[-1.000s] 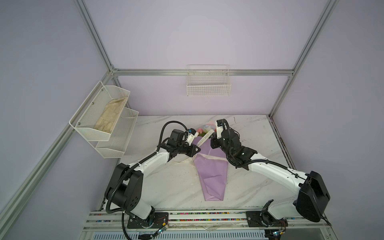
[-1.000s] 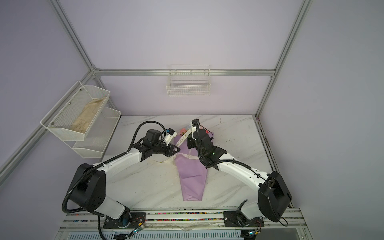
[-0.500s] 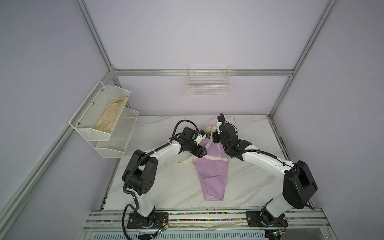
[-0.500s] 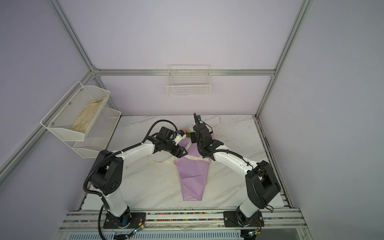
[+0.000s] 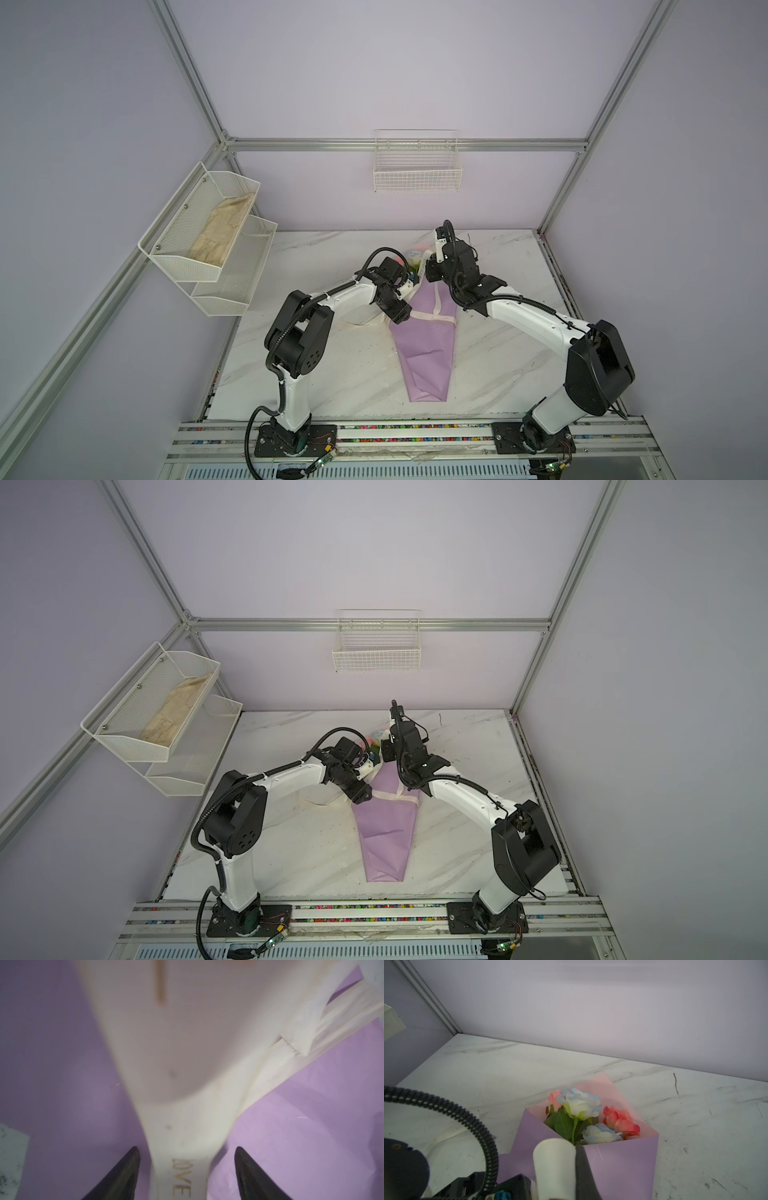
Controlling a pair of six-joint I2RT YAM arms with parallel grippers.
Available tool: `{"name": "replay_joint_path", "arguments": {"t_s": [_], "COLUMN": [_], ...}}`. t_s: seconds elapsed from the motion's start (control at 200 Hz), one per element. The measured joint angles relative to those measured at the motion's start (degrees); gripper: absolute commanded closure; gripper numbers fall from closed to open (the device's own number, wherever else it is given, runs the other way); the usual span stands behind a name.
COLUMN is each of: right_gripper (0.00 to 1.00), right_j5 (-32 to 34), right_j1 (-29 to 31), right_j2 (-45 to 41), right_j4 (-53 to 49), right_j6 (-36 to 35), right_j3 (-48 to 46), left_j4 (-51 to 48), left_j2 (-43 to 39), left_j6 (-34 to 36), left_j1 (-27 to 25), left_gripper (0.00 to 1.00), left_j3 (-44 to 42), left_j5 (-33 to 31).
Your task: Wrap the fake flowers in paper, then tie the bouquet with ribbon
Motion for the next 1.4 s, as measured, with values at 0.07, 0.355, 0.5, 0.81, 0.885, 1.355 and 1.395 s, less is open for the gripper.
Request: {"name": "replay_joint_path", "arguments": {"t_s": [0.07,0.355,0.5,0.81,0.885,1.355,1.395], "right_gripper": [0.99,0.98,0.97,0.97,0.97,0.85,0.82], "right_j5": [-0.61,-2.78,-5.31,-14.21,-16.90,-42.88,-44.87], "right_j1": [-0.24,-0.61,-2.08,-9.03,-9.46,-9.27,-9.16], "right_j2": [0.00,0.02,0.04,2.56,4.59,20.44,20.20], "right_j4": [-0.33,-0.85,-0.79,1.27,1.92,-8.15,-9.22], "right_j6": [0.04,1.81,3.93,9.92,11.04,10.84,9.99], "right_j3": [0.26,1.03,1.03,0.09,0.07,0.07,0.07], "left_j4": [-0.72,-1.97,-2.19,-0.46,0.33,3.48,3.85], "left_j2": [0.09,-0.04,-1.44,-10.78,-11.67,-11.76,-11.76], "left_j6": [0.79,1.53,0.90,-1.25,-2.10,-5.53,-5.73], "left_j1": [-0.44,-1.64,-1.70,-1.70,-1.70,-1.70,-1.70], "left_gripper": [0.58,0.99,1.00,1.00,1.00,1.00,1.00], "left_j3": [0.00,0.02,0.00,-1.20,-2.10,-4.37,-4.61], "left_j5": [-0.83,-3.48,-3.74,-1.36,-0.76,-0.09,-0.39]}}
